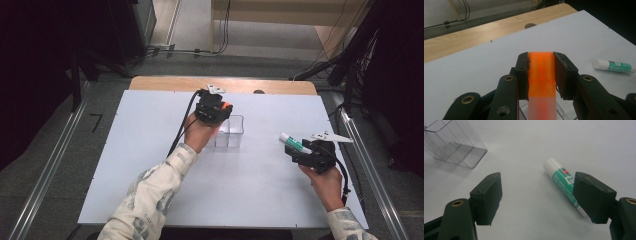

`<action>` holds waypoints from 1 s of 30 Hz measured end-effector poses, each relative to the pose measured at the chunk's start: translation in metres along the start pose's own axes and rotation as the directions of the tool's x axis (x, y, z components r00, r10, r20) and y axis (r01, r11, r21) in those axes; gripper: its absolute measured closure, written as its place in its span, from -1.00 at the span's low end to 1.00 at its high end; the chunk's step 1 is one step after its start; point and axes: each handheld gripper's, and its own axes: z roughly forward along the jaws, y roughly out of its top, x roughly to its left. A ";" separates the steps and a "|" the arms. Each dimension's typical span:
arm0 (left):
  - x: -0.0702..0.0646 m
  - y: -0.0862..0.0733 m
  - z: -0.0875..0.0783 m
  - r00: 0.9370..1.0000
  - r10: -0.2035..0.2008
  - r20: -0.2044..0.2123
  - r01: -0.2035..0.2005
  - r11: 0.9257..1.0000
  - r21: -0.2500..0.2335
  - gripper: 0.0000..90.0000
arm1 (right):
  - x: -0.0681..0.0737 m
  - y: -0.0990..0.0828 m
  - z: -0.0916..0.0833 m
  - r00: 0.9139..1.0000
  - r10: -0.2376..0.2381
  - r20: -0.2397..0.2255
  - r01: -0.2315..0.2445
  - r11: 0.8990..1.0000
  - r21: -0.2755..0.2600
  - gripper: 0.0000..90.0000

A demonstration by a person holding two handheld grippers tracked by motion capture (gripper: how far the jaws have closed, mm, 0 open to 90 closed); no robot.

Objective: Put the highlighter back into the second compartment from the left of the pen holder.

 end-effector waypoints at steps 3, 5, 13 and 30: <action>-0.001 0.005 0.002 1.000 -0.001 -0.003 0.001 1.000 0.002 0.50 | 0.000 0.000 0.000 1.000 0.002 0.000 -0.002 1.000 -0.001 -0.50; -0.001 0.008 0.004 1.000 -0.006 -0.004 0.006 1.000 -0.002 0.50 | 0.000 0.000 0.000 1.000 0.000 -0.001 0.000 1.000 -0.003 -0.50; -0.005 0.019 0.011 1.000 -0.003 -0.006 0.003 1.000 -0.001 0.50 | -0.001 0.000 0.000 1.000 0.006 0.001 -0.006 1.000 -0.002 -0.50; -0.017 0.029 0.031 0.999 0.030 -0.012 -0.030 1.000 -0.003 0.50 | -0.002 0.000 -0.002 1.000 0.006 -0.001 -0.006 1.000 -0.009 -0.50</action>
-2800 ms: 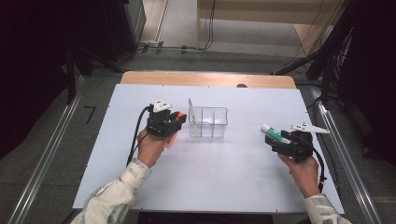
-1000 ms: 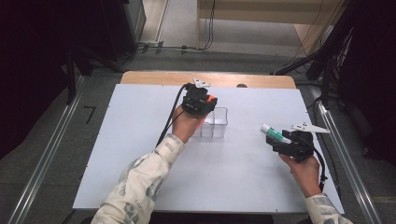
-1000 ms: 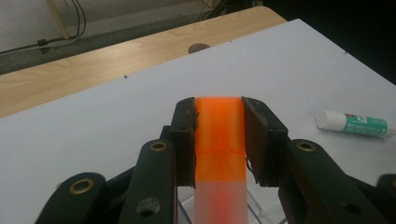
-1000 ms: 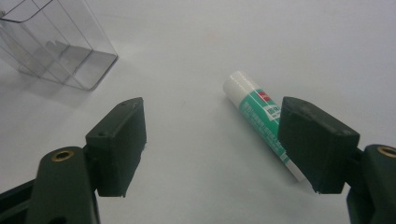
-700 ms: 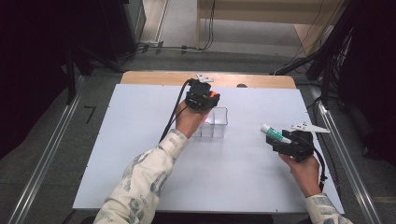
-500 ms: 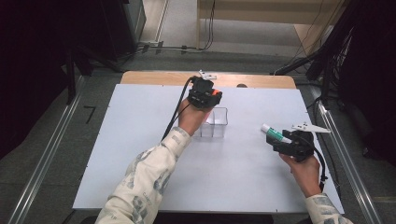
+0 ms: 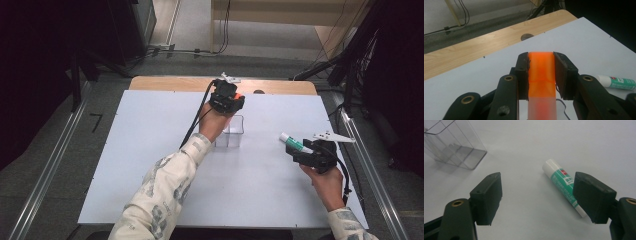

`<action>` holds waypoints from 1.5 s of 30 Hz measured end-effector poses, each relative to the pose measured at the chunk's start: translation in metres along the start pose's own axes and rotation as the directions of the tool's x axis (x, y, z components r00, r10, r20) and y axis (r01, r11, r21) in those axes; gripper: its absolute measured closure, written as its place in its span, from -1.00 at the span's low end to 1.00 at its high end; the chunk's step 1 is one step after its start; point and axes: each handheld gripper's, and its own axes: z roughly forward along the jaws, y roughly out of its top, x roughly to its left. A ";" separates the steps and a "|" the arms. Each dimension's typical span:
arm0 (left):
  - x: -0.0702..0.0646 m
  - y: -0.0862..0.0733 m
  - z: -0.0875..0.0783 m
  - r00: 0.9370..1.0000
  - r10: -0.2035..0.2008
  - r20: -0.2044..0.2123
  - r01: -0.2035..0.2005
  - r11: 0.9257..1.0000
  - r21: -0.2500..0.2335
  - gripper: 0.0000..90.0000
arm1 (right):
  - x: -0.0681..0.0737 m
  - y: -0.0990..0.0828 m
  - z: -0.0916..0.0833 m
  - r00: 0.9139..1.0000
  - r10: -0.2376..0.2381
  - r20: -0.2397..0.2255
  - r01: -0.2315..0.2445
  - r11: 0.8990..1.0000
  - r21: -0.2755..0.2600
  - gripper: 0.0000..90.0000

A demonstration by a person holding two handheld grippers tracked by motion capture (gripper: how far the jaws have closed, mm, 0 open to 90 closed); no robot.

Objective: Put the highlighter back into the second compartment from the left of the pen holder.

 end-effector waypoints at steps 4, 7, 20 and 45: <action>0.000 -0.001 0.002 1.000 0.008 -0.007 -0.008 1.000 -0.002 0.49 | 0.000 0.000 0.000 1.000 0.000 -0.001 0.000 1.000 0.002 -0.50; 0.001 -0.001 0.001 1.000 0.009 -0.009 -0.009 1.000 -0.006 0.49 | 0.000 0.000 0.000 1.000 -0.001 -0.002 0.001 1.000 0.002 -0.50; 0.002 -0.005 0.002 1.000 0.020 -0.020 -0.020 1.000 -0.004 0.49 | 0.000 0.000 0.001 1.000 -0.002 -0.002 0.002 1.000 0.002 -0.50; 0.007 -0.037 -0.019 1.000 0.016 -0.009 -0.016 1.000 0.009 0.48 | 0.002 -0.001 0.003 1.000 -0.003 -0.002 0.003 1.000 0.019 -0.50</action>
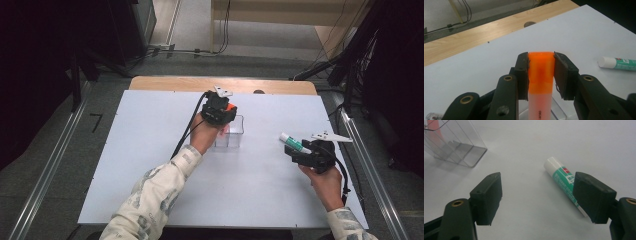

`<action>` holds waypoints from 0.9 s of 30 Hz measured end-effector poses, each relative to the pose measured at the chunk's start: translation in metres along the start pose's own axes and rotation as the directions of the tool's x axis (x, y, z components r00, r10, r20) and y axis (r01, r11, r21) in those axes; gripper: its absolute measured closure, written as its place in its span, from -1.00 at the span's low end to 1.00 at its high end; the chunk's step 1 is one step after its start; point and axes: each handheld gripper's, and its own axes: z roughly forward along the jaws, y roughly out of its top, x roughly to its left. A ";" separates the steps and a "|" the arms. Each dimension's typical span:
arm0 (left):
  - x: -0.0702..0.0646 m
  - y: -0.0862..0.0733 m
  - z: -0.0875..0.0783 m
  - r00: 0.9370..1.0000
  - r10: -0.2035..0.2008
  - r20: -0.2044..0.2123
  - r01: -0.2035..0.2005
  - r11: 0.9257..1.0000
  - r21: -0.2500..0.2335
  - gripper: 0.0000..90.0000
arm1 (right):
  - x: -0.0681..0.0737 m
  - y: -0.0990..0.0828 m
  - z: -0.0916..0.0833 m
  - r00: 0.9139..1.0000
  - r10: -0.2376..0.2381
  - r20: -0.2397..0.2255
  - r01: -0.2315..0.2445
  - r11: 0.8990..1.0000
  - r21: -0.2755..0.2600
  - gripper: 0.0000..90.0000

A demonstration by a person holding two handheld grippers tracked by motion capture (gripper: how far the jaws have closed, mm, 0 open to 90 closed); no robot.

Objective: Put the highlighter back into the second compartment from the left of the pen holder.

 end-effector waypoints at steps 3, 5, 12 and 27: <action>0.001 -0.004 -0.004 1.000 -0.006 0.001 0.006 1.000 -0.005 0.48 | 0.000 0.000 0.000 1.000 0.001 0.000 -0.001 1.000 0.001 -0.50; 0.002 -0.007 -0.007 1.000 0.001 0.000 -0.001 1.000 -0.006 0.48 | 0.000 0.000 0.000 1.000 0.001 0.000 -0.001 1.000 0.002 -0.50; 0.004 -0.016 -0.010 1.000 -0.011 0.004 0.011 1.000 -0.013 0.45 | 0.001 0.000 0.002 1.000 -0.004 -0.002 0.004 1.000 0.008 -0.50; 0.011 -0.033 -0.028 0.998 -0.054 0.028 0.056 0.996 -0.062 -0.11 | 0.000 -0.001 0.002 1.000 -0.003 -0.001 0.003 1.000 0.013 -0.51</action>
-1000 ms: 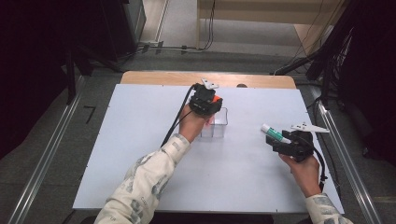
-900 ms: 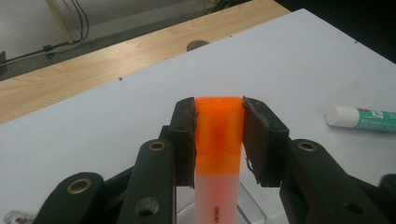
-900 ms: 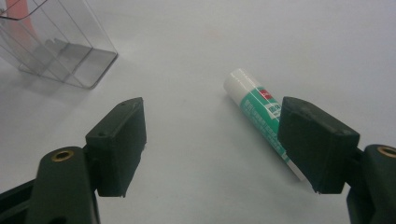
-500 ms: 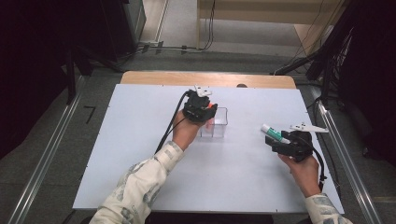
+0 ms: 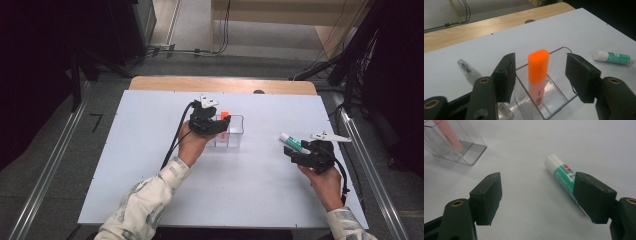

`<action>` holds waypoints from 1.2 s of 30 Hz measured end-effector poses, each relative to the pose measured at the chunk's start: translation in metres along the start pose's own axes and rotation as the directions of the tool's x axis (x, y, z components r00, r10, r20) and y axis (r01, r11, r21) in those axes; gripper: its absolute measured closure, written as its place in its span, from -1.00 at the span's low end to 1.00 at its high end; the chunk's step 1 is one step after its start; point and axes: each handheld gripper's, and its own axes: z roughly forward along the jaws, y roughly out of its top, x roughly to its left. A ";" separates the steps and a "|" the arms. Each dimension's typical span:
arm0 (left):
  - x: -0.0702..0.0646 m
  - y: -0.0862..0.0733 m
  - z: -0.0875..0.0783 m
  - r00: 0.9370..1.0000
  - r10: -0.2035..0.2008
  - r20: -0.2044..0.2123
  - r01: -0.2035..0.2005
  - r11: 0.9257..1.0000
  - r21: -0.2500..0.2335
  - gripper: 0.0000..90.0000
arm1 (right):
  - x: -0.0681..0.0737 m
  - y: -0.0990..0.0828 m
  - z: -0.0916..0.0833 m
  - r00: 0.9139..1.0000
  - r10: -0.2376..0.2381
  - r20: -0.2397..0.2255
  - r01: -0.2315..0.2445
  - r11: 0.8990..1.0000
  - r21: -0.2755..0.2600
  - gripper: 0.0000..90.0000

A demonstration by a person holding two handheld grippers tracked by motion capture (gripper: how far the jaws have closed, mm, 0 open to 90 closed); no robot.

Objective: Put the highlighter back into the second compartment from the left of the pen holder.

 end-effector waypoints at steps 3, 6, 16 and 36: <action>0.001 -0.006 -0.007 1.000 0.000 0.000 0.000 1.000 -0.002 -0.18 | 0.000 0.000 0.000 1.000 -0.002 0.002 0.002 1.000 0.002 -0.51; 0.003 -0.012 -0.013 1.000 -0.005 0.004 0.005 1.000 -0.008 -0.21 | 0.000 0.000 0.000 1.000 0.001 0.003 -0.001 1.000 0.000 -0.51; 0.016 -0.031 -0.032 0.999 -0.041 0.000 0.041 0.999 -0.008 -0.30 | 0.000 0.000 0.001 1.000 -0.002 0.009 0.002 1.000 0.004 -0.51; 0.056 -0.074 -0.071 0.991 -0.098 -0.086 0.098 0.995 -0.007 -0.55 | -0.004 -0.001 -0.001 1.000 0.002 0.019 -0.002 1.000 0.005 -0.53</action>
